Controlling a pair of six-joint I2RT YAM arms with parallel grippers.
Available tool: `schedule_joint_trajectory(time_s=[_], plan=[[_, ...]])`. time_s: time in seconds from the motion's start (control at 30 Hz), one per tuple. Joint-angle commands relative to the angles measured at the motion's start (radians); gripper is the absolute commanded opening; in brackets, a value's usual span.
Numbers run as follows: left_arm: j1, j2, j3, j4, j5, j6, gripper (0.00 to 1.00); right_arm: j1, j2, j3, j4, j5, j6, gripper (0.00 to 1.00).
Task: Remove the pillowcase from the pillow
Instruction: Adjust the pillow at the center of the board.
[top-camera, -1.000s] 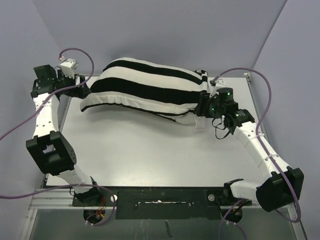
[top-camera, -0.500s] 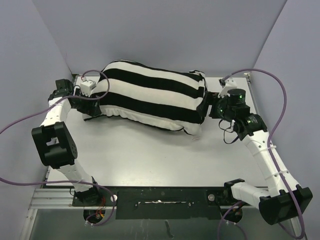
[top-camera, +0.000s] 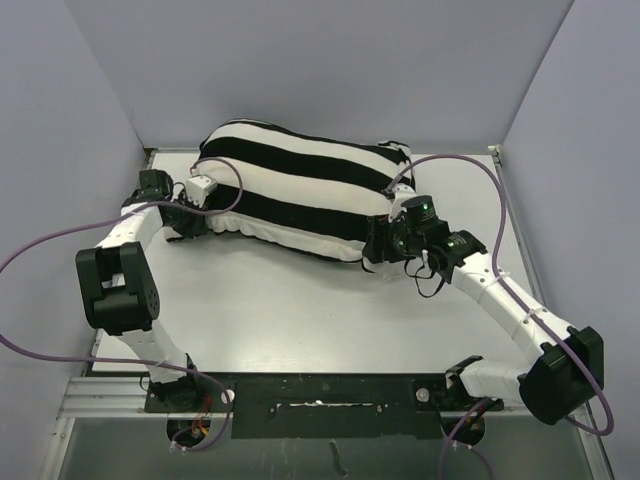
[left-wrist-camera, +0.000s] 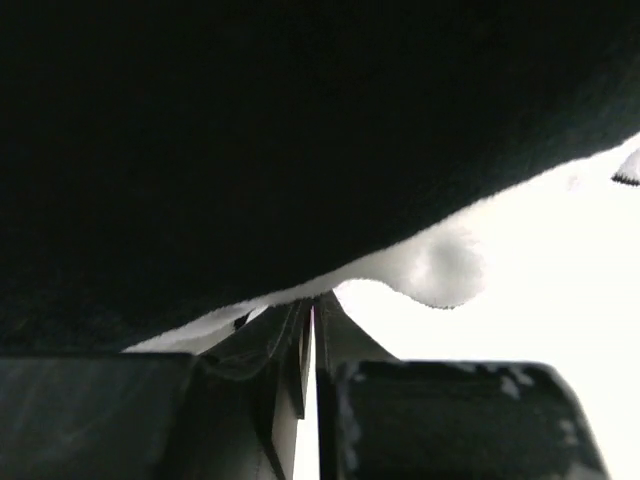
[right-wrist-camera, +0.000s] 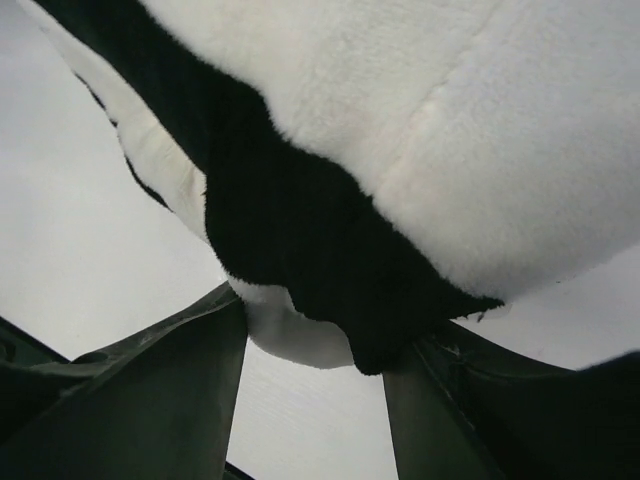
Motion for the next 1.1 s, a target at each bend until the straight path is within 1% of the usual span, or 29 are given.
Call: schedule_joint_trajectory(time_s=[0.0,0.03,0.1,0.13,0.17,0.4,0.5,0.6,0.77,0.93,1.03,1.07], plan=[[-0.022,-0.082,-0.010,0.126,-0.020,-0.007,0.00,-0.005,0.016,0.038,0.042,0.059,-0.003,0.44],[-0.024,-0.091,-0.013,0.144,-0.033,-0.015,0.00,-0.007,0.022,0.052,0.039,0.066,-0.007,0.34],[-0.025,-0.107,0.002,0.152,-0.036,-0.035,0.00,-0.009,0.031,0.087,0.033,0.061,-0.019,0.09],[-0.025,-0.113,0.022,0.142,-0.031,-0.047,0.00,-0.008,0.030,0.108,0.030,0.057,-0.026,0.01],[-0.025,-0.119,0.047,0.130,-0.025,-0.064,0.00,-0.007,0.031,0.133,0.023,0.051,-0.033,0.00],[-0.025,-0.179,0.263,0.043,0.048,-0.191,0.00,-0.007,-0.018,0.373,-0.044,-0.001,-0.077,0.00],[-0.025,-0.223,0.317,0.035,0.066,-0.211,0.00,-0.004,-0.042,0.453,-0.077,-0.016,-0.079,0.00],[-0.025,-0.265,0.349,0.023,0.085,-0.213,0.00,-0.005,-0.055,0.493,-0.104,-0.035,-0.061,0.00],[-0.025,-0.317,0.427,0.010,0.069,-0.228,0.00,-0.004,-0.078,0.539,-0.105,-0.099,-0.009,0.00],[-0.021,-0.347,0.590,-0.025,0.036,-0.233,0.00,-0.004,-0.102,0.647,-0.108,-0.170,0.068,0.00],[-0.020,-0.361,0.679,-0.046,0.045,-0.241,0.00,-0.004,-0.128,0.679,-0.046,-0.244,0.153,0.00],[-0.020,-0.361,0.720,-0.062,0.073,-0.254,0.00,-0.004,-0.135,0.688,-0.017,-0.268,0.190,0.00]])
